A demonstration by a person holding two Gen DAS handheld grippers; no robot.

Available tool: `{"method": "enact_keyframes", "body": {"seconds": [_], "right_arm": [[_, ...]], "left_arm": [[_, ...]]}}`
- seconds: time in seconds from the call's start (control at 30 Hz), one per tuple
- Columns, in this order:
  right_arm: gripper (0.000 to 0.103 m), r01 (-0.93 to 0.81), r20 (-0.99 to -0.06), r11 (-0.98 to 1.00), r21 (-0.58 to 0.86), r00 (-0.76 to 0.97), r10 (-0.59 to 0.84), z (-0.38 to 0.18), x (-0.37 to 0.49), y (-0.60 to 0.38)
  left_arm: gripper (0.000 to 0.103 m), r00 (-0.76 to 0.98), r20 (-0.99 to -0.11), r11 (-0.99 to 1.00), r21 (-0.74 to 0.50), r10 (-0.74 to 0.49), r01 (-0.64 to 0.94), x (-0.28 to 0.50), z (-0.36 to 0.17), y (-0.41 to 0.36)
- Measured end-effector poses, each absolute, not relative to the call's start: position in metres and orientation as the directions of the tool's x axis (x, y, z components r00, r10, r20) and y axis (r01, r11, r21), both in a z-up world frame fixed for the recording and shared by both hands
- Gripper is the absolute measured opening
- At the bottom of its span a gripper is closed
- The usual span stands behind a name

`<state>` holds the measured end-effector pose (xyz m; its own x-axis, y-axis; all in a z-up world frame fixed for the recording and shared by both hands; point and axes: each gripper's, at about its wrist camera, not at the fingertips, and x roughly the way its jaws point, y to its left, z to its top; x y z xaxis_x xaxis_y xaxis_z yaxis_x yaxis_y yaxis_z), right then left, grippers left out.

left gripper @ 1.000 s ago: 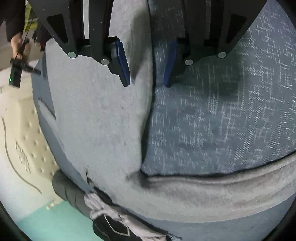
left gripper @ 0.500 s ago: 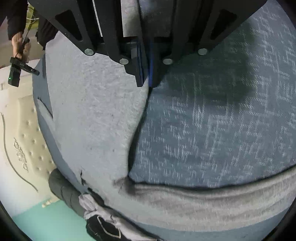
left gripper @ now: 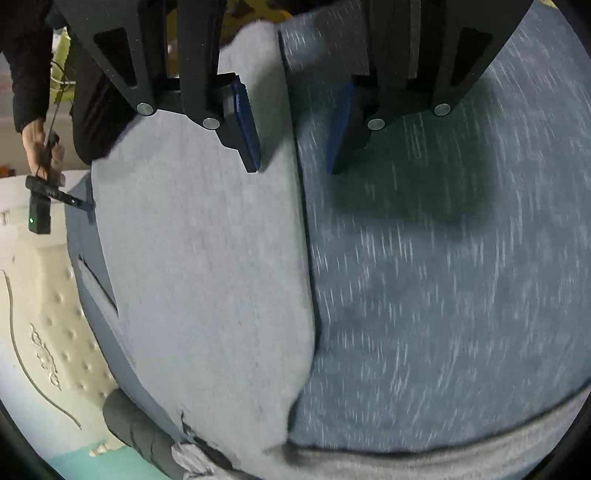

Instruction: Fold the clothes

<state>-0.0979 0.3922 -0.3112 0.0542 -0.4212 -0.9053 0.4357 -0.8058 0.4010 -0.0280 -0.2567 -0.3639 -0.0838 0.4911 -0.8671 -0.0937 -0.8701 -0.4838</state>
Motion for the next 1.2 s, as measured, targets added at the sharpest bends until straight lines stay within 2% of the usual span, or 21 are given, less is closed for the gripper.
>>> {"method": "enact_keyframes", "body": {"seconds": [0.1,0.3,0.33,0.37,0.4,0.5,0.6,0.7,0.8,1.03,1.1,1.17,1.2], "right_arm": [[0.036,0.435,-0.913,-0.810,0.394,0.082,-0.400,-0.319,-0.095,0.390],[0.036,0.438,-0.919,-0.812,0.385,0.098,-0.382,-0.328,-0.090,0.387],[0.036,0.447,-0.921,-0.810,0.380,0.100,-0.377,-0.329,-0.088,0.385],[0.036,0.456,-0.921,-0.806,0.378,0.100,-0.375,-0.329,-0.087,0.383],[0.035,0.462,-0.923,-0.804,0.374,0.097,-0.373,-0.329,-0.085,0.382],[0.008,0.474,-0.924,-0.800,0.367,0.090,-0.371,-0.329,-0.081,0.383],[0.003,0.485,-0.925,-0.800,0.354,0.059,-0.374,-0.320,-0.078,0.388],[0.003,0.480,-0.907,-0.790,0.381,0.028,-0.421,-0.302,-0.078,0.401],[0.003,0.506,-0.920,-0.789,0.347,0.021,-0.391,-0.302,-0.078,0.402],[0.006,0.463,-0.917,-0.804,0.372,0.052,-0.395,-0.321,-0.080,0.398],[0.010,0.460,-0.914,-0.807,0.369,0.023,-0.405,-0.314,-0.086,0.406],[0.015,0.438,-0.903,-0.819,0.370,-0.038,-0.427,-0.302,-0.101,0.429],[0.022,0.411,-0.897,-0.833,0.371,-0.072,-0.436,-0.297,-0.113,0.440]], "left_arm": [[0.041,-0.068,-0.865,-0.867,-0.490,0.497,-0.095,-0.013,-0.365,-0.254],[0.040,-0.034,-0.863,-0.859,-0.496,0.504,-0.131,0.009,-0.366,-0.243],[0.030,-0.030,-0.861,-0.856,-0.499,0.507,-0.136,0.012,-0.366,-0.241],[0.009,-0.030,-0.862,-0.856,-0.497,0.506,-0.142,0.014,-0.366,-0.240],[0.003,-0.030,-0.863,-0.856,-0.495,0.504,-0.147,0.016,-0.366,-0.239],[0.003,-0.037,-0.862,-0.856,-0.495,0.505,-0.152,0.021,-0.361,-0.238],[0.003,-0.048,-0.857,-0.851,-0.499,0.512,-0.165,0.026,-0.349,-0.240],[0.003,-0.061,-0.850,-0.844,-0.508,0.524,-0.172,0.032,-0.335,-0.245],[0.003,-0.063,-0.844,-0.838,-0.515,0.532,-0.179,0.037,-0.327,-0.246],[0.004,-0.030,-0.875,-0.869,-0.477,0.484,-0.130,0.039,-0.353,-0.233],[0.009,-0.046,-0.880,-0.875,-0.464,0.473,-0.137,0.040,-0.348,-0.232],[0.021,-0.073,-0.887,-0.884,-0.444,0.457,-0.147,0.040,-0.340,-0.232],[0.023,-0.091,-0.891,-0.891,-0.430,0.445,-0.149,0.039,-0.335,-0.232]]}}
